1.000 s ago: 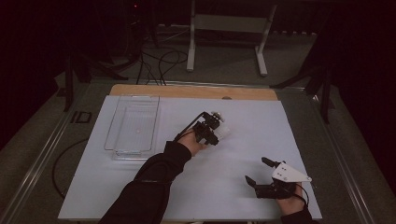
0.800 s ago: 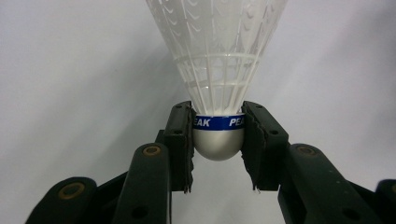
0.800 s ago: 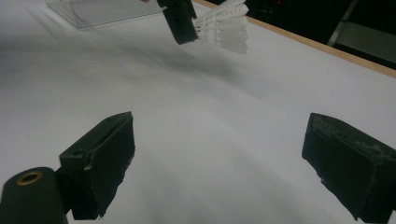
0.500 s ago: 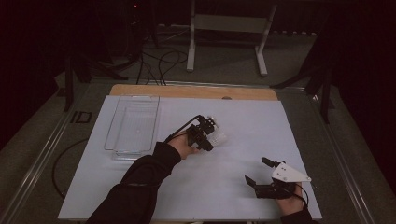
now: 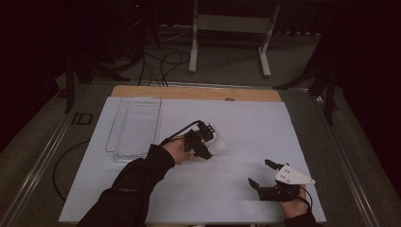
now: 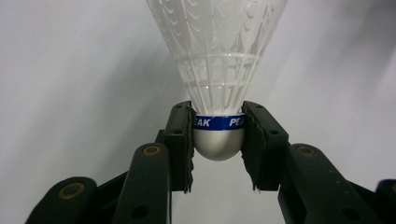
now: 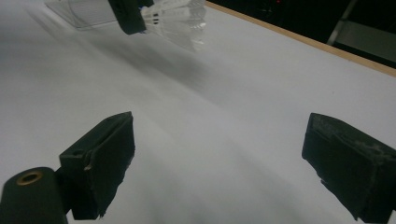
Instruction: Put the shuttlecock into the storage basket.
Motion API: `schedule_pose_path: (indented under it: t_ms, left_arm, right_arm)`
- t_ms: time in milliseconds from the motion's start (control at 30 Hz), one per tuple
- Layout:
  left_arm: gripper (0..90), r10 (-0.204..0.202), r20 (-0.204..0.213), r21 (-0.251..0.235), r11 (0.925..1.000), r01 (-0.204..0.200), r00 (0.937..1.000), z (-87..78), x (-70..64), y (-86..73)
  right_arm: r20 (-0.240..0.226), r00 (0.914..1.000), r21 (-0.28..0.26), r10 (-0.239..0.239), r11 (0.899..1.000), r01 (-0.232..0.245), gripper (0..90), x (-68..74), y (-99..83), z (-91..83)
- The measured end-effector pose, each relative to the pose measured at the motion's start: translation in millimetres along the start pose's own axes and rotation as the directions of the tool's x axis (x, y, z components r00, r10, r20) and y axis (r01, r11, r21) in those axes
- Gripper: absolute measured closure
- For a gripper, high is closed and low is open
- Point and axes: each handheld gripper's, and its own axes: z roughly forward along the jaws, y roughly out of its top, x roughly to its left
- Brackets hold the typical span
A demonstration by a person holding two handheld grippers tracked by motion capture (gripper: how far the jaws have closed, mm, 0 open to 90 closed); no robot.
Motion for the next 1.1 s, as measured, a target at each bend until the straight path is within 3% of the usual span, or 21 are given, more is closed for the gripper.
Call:
schedule_pose_path:
  t_ms: [567, 800, 1100]
  left_arm:
    - [66.0, 0.065, -0.011, 0.055, 0.9964, -0.064, 0.9978, -19.8, -10.7, -20.2]
    - [66.0, 0.066, -0.014, 0.049, 0.9967, -0.066, 0.9977, -29.2, -8.3, -28.4]
    - [66.0, 0.098, 0.002, 0.061, 0.9933, -0.098, 0.9952, -38.5, -10.6, -39.4]
  right_arm:
    - [-0.003, 1.0000, 0.002, -0.009, 1.000, 0.009, 9.3, 0.8, 0.5, 0.1]
    - [0.000, 1.0000, -0.001, -0.009, 1.000, 0.009, 9.3, 0.3, 0.6, -1.0]
    - [0.000, 1.0000, -0.001, -0.008, 1.000, 0.008, 9.3, 0.5, 1.0, -1.3]
